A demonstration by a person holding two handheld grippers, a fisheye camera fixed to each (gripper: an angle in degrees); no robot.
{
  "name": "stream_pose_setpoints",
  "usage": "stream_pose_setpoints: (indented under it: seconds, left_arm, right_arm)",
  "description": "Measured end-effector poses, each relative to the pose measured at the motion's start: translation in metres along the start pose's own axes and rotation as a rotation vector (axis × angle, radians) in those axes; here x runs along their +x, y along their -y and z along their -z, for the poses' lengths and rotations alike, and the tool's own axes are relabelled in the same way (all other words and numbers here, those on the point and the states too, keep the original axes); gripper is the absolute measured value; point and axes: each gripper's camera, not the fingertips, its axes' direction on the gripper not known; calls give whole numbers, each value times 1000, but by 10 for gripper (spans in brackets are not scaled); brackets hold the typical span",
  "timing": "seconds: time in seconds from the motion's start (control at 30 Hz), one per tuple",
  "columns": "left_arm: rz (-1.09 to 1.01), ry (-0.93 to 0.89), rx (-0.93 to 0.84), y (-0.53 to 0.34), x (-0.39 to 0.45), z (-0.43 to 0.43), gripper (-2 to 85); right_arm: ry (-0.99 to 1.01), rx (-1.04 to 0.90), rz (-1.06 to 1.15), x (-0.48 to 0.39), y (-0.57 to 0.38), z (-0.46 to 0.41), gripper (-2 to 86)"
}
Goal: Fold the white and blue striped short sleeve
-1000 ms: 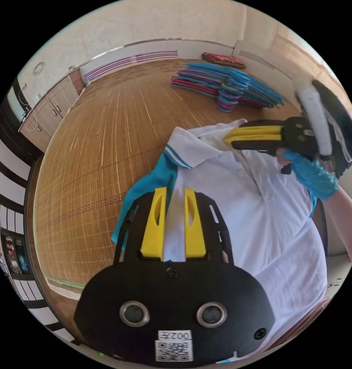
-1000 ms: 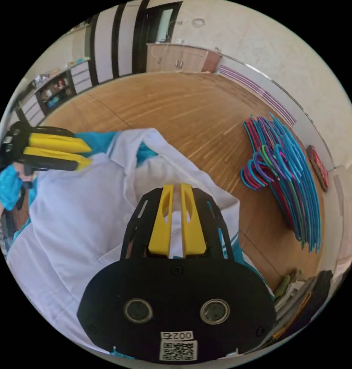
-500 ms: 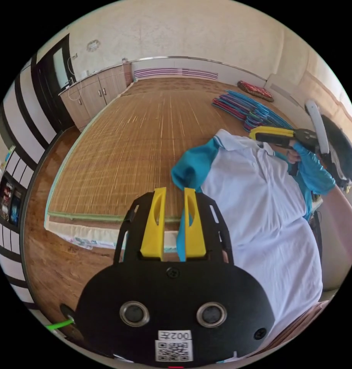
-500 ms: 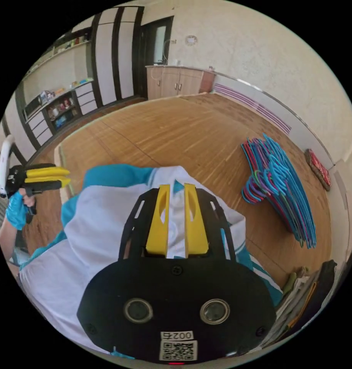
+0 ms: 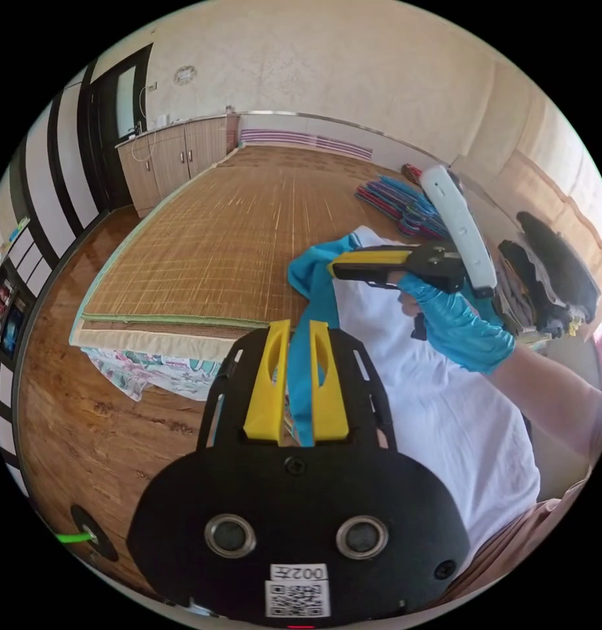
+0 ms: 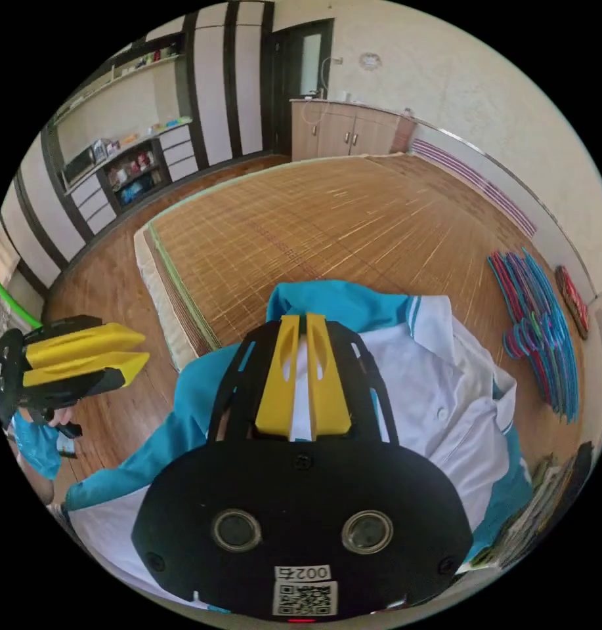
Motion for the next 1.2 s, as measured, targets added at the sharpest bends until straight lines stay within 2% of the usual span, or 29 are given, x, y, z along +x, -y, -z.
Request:
stream_pose_setpoints:
  seconds: [0.2, 0.37, 0.43, 0.63, 0.87, 0.97, 1.03, 1.1, 1.2]
  left_arm:
    - [0, 24, 41, -7, -6, 9, 24]
    - [-52, -59, 16, -11, 2, -7, 50]
    - [-76, -105, -27, -14, 9, -21, 56]
    - [-130, -190, -109, -23, 29, -46, 47]
    - [-179, -163, -122, -30, 41, -49, -1]
    - [-190, -185, -112, -33, 43, -41, -7]
    - [-199, -202, -100, -35, 44, -34, -8]
    - [-201, -203, -97, -36, 45, -30, -9]
    - [-208, -206, -95, -39, 46, -23, -9]
  right_arm:
    - [18, 171, -138, 39, -45, 45, 13]
    - [-17, -30, -199, 75, -86, 36, 50]
    - [-35, -43, -167, 75, -92, 41, 68]
    - [-56, 107, 56, 27, -75, 79, 117]
    - [0, 56, 236, -47, -29, 38, 134]
    - [-31, -50, 269, -64, -14, -2, 136]
    - [-65, -132, 280, -69, -10, -29, 130]
    - [-132, -190, 285, -71, -11, -50, 74]
    - [-183, -149, 284, -69, -14, -44, 19]
